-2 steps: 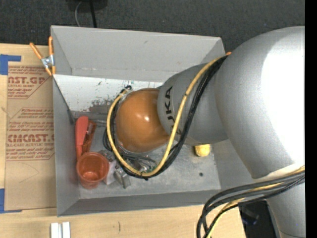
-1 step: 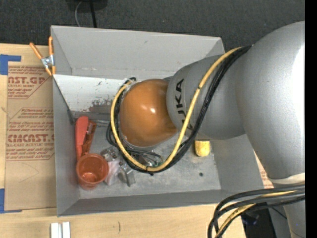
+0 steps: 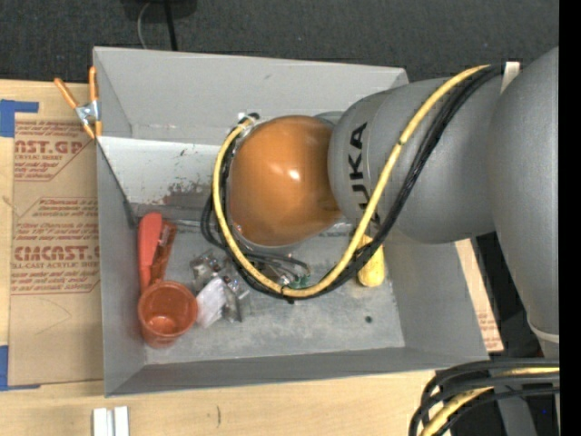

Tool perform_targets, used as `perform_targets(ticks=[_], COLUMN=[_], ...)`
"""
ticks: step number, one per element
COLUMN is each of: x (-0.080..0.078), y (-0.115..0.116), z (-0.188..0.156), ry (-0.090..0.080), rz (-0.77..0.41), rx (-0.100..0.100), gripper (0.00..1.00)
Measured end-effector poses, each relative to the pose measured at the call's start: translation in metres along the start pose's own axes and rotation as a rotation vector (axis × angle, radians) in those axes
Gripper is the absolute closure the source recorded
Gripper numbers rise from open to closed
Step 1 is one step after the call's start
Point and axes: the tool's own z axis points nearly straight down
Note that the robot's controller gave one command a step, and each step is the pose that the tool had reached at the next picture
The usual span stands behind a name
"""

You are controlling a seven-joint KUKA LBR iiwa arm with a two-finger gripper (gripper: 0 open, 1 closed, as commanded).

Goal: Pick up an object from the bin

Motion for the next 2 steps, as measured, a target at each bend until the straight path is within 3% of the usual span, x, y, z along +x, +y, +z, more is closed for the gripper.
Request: perform_targets(ticks=[1, 2], x=[-0.009, -0.003], y=[-0.012, 0.006], z=[0.036, -0.134], ry=[-0.006, 0.0], rz=[0.012, -0.009], rx=[0.001, -0.001], gripper=[1.0, 1.0])
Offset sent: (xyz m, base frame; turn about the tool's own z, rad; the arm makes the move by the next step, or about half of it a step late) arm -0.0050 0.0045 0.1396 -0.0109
